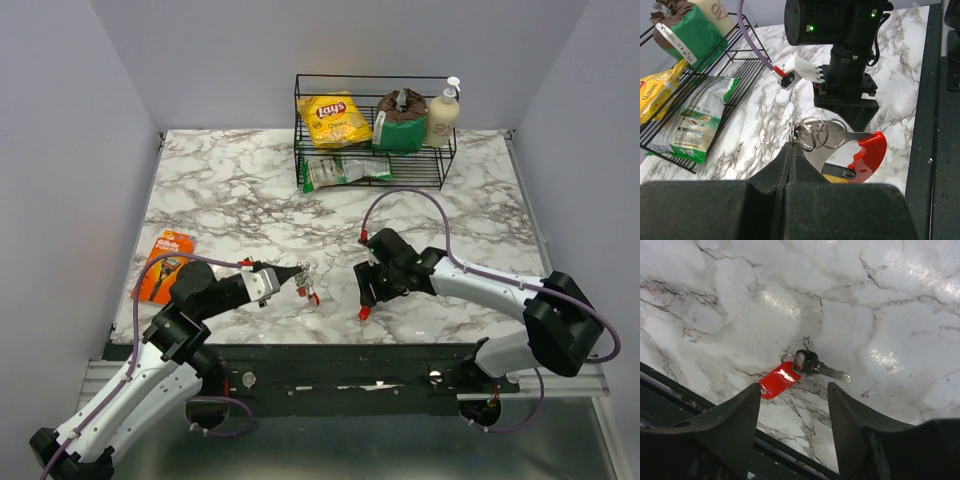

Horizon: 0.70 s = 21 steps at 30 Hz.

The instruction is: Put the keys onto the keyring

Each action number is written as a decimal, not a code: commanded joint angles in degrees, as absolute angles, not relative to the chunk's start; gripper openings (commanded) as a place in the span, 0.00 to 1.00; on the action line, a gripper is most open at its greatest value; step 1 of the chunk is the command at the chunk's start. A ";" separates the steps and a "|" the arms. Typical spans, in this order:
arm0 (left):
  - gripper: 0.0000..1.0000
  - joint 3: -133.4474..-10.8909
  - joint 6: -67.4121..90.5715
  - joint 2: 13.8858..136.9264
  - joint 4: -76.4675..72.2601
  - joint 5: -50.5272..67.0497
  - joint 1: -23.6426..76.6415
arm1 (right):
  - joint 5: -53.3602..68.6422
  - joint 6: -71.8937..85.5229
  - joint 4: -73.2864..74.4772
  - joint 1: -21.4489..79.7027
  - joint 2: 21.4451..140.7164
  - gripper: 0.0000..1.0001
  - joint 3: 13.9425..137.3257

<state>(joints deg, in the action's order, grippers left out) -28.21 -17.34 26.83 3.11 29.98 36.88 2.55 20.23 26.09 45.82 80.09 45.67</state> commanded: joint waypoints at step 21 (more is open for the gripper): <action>0.00 -27.60 -17.49 24.87 2.81 29.09 37.00 | 1.59 21.19 27.51 51.33 96.51 0.19 51.85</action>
